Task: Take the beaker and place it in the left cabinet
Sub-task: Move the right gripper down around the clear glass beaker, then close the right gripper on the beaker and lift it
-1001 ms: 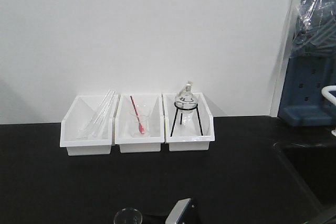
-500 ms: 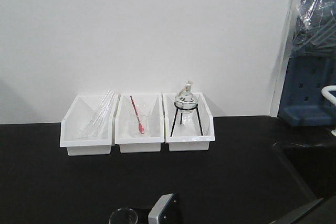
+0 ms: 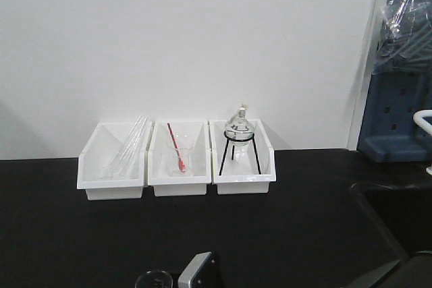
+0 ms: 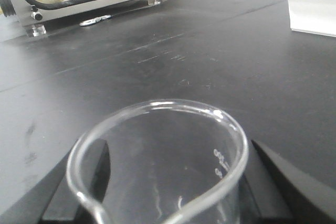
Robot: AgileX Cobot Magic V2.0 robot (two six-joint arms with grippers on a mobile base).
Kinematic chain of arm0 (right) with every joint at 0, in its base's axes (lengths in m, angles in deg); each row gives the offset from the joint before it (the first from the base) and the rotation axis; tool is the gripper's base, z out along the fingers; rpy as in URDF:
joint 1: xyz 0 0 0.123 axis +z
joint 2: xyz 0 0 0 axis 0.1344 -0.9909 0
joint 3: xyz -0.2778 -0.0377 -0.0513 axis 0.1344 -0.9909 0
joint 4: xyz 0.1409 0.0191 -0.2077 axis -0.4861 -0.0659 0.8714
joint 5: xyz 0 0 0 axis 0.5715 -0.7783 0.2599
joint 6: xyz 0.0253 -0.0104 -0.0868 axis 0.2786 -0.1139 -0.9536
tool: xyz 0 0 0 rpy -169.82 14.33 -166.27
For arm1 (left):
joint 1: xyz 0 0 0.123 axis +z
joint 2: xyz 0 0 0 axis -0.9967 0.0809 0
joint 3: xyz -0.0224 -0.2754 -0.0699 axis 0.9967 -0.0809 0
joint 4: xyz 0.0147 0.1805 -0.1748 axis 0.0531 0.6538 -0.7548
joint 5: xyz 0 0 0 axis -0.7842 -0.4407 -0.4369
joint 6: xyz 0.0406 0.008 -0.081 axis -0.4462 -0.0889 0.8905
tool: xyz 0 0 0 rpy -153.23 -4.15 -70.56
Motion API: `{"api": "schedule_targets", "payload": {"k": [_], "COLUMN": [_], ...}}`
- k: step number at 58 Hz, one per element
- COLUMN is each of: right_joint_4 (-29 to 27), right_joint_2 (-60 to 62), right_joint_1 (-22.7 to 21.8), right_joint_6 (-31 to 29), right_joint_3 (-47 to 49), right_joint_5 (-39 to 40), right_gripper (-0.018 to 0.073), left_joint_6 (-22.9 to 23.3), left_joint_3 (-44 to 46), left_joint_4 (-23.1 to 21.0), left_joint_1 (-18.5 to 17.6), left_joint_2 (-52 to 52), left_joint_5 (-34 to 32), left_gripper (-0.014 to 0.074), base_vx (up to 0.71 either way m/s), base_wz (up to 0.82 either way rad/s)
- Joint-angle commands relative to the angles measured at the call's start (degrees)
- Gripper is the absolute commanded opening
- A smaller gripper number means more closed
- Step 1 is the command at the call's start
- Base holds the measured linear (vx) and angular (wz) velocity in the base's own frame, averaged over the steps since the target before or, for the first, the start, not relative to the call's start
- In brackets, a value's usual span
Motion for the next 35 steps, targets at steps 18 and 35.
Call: {"api": "schedule_targets", "payload": {"k": [18, 35], "right_joint_4": [6.2, 29.3], "right_joint_2": [25.7, 55.8], "right_joint_1": [-0.4, -0.4], "right_joint_6": [15.8, 36.0], "right_joint_3": [1.2, -8.8], "right_joint_5": [-23.6, -46.7], "right_gripper": [-0.0006, -0.0004], "left_joint_6": [0.2, 0.2], "left_joint_3": [-0.9, -0.9], "left_joint_4": [-0.5, -0.5], "left_joint_1": [-0.3, -0.3], "left_joint_2": [-1.0, -1.0], "left_joint_5": [-4.8, -4.8], "left_gripper": [0.0001, 0.0001], "base_vx": [0.0, 0.0], "base_wz": [0.0, 0.0]}}
